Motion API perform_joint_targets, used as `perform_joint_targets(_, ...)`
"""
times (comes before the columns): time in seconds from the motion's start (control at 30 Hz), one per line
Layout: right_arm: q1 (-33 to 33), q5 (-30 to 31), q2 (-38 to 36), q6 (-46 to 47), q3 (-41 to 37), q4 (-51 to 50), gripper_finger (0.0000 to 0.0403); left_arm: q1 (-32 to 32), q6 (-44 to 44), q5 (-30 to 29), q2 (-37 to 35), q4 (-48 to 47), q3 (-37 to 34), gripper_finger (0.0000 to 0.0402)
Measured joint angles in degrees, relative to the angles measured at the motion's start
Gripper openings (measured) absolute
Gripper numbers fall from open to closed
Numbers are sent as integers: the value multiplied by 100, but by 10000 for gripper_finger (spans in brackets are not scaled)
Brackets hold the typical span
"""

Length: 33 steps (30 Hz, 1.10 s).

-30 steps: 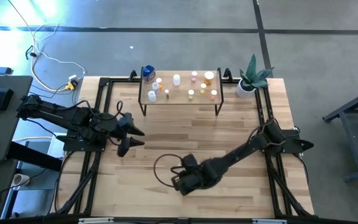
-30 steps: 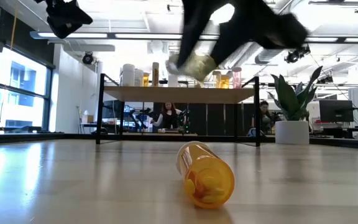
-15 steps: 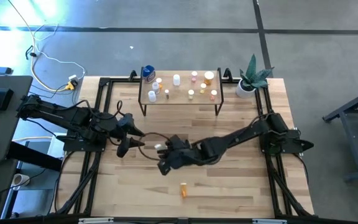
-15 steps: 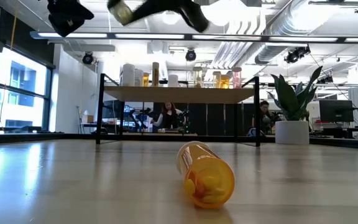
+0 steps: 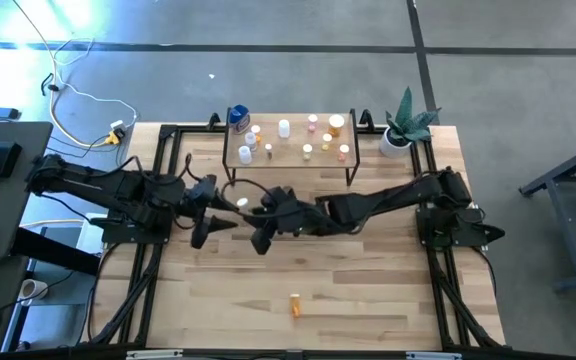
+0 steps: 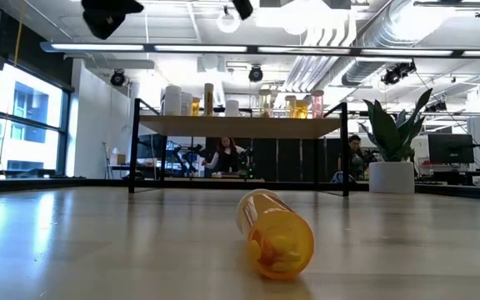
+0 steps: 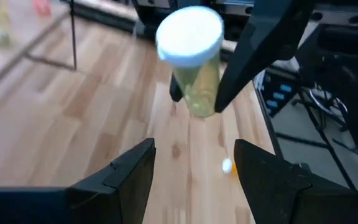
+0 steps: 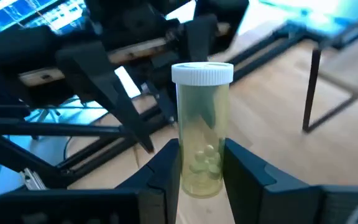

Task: Pick and place medicine bottles onto shelf by color
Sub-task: Put the yellow pill bottle on the shelf

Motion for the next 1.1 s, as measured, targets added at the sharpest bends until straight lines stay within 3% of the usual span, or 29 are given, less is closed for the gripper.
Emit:
perform_joint_targets(0.5,-493,-315,-638,-1243,0,19,90,998,963,73,-79,2271,4,211)
perform_joint_targets(1.1,-1010,-639,-649,-1515,-4,352,90,1827,794,79,369,2949,4,211)
